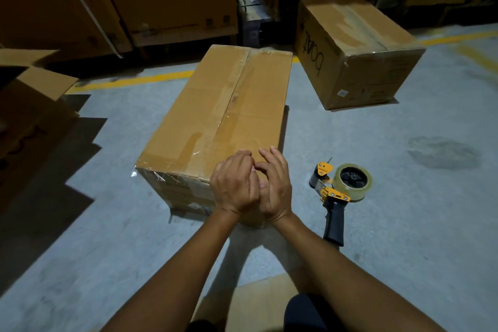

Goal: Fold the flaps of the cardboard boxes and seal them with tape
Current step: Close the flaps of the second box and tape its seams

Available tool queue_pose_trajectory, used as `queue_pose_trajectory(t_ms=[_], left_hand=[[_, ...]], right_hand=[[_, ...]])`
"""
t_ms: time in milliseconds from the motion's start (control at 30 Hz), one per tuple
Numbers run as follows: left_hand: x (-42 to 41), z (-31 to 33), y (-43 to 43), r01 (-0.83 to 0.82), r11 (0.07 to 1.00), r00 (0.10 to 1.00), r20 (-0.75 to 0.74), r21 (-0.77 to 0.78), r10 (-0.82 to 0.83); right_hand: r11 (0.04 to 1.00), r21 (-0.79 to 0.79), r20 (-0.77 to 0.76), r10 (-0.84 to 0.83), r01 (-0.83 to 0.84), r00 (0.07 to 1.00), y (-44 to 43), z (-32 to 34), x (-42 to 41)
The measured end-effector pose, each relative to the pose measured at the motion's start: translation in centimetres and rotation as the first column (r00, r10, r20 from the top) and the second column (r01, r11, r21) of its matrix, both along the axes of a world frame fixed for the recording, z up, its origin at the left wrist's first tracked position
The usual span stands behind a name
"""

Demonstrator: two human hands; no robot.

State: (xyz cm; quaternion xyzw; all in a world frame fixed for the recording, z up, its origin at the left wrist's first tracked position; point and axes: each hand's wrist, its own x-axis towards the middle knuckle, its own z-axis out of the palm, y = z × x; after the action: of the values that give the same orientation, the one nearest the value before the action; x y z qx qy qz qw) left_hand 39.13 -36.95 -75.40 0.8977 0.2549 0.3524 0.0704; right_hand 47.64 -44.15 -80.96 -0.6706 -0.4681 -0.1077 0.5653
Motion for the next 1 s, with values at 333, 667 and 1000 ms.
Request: queue_pose_trajectory(t_ms=[333,667,1000], left_hand=[[-0.6,6.9,2.4,0.007,0.986,0.930,-0.361,-0.164,-0.067],[-3.0,-0.4,2.8,-0.007,0.999,0.988,-0.152,-0.037,0.001],[-3.2,1.1,2.1,-0.078,0.994,0.969,-0.238,-0.074,0.058]], right_hand=[[0.797,-0.572,0.466,0.124,0.191,0.876,-2.3,7.1,1.6],[0.960,-0.279,0.497,0.159,-0.017,0.853,-0.4,1.7,2.2],[0.796,-0.603,0.380,0.343,-0.051,0.859,-1.7,5.1,2.1]])
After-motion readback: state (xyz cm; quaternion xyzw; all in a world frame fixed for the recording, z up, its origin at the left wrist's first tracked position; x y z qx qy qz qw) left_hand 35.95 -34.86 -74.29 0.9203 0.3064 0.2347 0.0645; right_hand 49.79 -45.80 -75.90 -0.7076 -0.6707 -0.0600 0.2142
